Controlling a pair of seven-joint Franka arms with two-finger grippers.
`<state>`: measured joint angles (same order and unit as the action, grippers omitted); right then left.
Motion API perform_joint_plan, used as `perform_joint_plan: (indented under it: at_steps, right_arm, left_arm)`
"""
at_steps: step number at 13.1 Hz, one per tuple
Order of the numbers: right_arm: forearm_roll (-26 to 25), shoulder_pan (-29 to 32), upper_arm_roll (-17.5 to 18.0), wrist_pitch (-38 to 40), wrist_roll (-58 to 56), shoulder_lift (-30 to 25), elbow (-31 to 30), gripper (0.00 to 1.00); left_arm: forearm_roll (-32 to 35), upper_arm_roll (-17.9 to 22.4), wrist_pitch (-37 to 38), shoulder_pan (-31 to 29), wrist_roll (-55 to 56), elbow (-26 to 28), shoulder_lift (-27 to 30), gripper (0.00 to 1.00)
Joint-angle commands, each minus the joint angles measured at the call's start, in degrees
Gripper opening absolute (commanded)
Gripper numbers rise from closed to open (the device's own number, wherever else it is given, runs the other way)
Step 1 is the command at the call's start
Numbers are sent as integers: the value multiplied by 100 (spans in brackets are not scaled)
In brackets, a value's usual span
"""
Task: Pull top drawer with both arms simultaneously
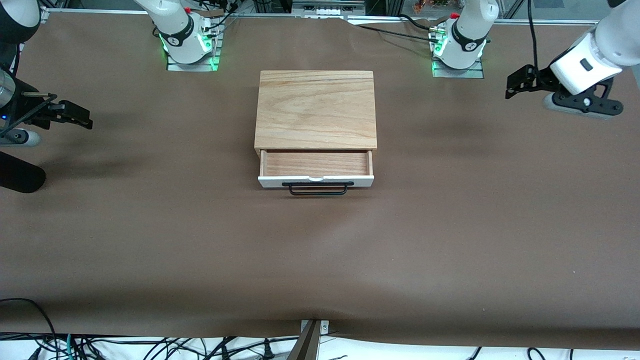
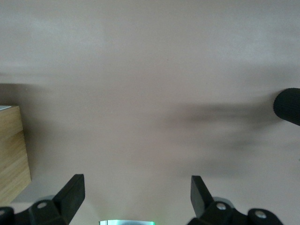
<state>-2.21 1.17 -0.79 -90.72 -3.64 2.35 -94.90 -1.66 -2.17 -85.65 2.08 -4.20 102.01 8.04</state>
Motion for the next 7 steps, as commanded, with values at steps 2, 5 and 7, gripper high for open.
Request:
perform_joint_plan:
  at_steps: [2,5,7]
  right_arm:
    - [-131,-3,131,-86,47,-95,-12,100]
    - [-69,6,123,-104,65,-95,6,100]
    - [-61,15,123,-104,39,-68,6,100]
  left_arm:
    - [298,-3,180,-93,-2,-392,-128,100]
    - [316,-3,198,-102,24,-392,-137,100]
    - [71,-12,198,-102,41,-392,-119,100]
